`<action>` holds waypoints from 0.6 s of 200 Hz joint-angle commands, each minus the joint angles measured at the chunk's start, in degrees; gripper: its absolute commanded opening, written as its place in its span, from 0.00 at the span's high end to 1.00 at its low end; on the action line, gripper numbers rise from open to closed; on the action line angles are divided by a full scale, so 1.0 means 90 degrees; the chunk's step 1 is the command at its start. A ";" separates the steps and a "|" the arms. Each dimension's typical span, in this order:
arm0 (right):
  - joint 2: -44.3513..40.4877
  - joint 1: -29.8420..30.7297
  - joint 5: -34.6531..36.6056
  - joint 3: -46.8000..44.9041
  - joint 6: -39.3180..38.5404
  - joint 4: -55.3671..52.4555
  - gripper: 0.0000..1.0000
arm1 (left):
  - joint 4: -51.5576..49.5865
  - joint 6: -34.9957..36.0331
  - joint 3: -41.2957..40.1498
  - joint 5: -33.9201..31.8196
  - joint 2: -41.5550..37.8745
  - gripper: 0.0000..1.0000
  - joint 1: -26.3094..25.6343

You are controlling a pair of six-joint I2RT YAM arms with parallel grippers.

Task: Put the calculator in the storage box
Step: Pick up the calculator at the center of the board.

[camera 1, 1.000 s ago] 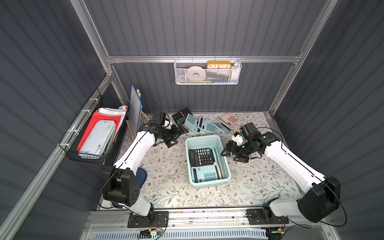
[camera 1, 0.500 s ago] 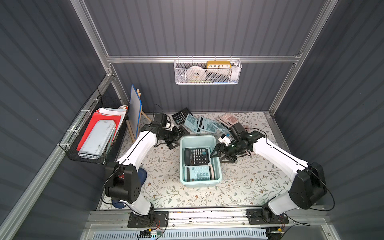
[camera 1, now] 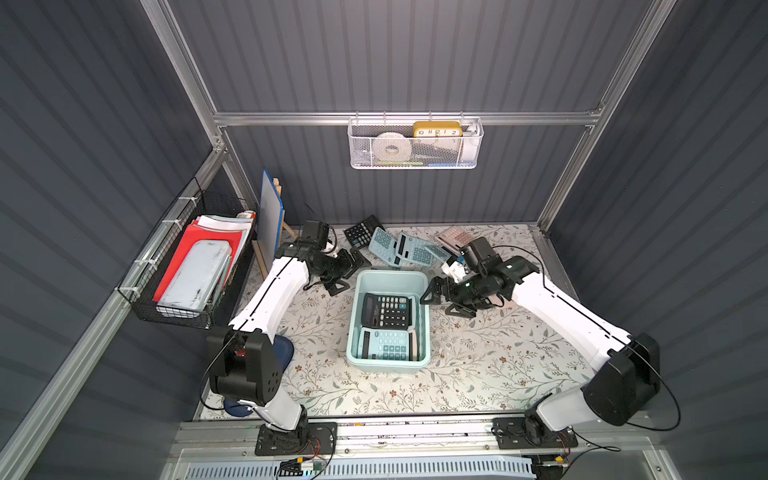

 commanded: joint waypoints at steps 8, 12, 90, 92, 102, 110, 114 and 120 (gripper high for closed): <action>-0.0261 -0.0495 0.1163 0.0031 0.0035 -0.0219 0.01 | -0.0367 0.0276 0.0135 -0.0099 -0.0150 0.01 0.0138; -0.0289 -0.0579 0.1342 0.0016 0.0077 -0.0191 0.01 | -0.0374 0.0304 0.0155 -0.0099 -0.0136 0.01 0.0151; -0.0363 -0.2525 0.2132 -0.1574 0.1142 0.2679 0.01 | -0.0505 0.0613 0.0703 -0.0065 0.0352 0.01 0.0267; -0.0359 -0.2566 0.2131 -0.1605 0.1153 0.2757 0.01 | -0.0514 0.0614 0.0718 -0.0054 0.0374 0.01 0.0277; -0.0276 -0.2740 0.2159 -0.1683 0.1221 0.2985 0.01 | -0.0535 0.0632 0.0781 -0.0027 0.0433 0.01 0.0316; -0.0206 -0.2882 0.2180 -0.1682 0.1210 0.3087 0.01 | -0.0552 0.0633 0.0836 -0.0012 0.0488 0.01 0.0347; -0.0169 -0.2954 0.2197 -0.1657 0.1198 0.3100 0.01 | -0.0564 0.0640 0.0865 -0.0011 0.0514 0.01 0.0360; -0.0109 -0.3057 0.2219 -0.1619 0.1161 0.3102 0.01 | -0.0572 0.0648 0.0908 -0.0005 0.0557 0.01 0.0375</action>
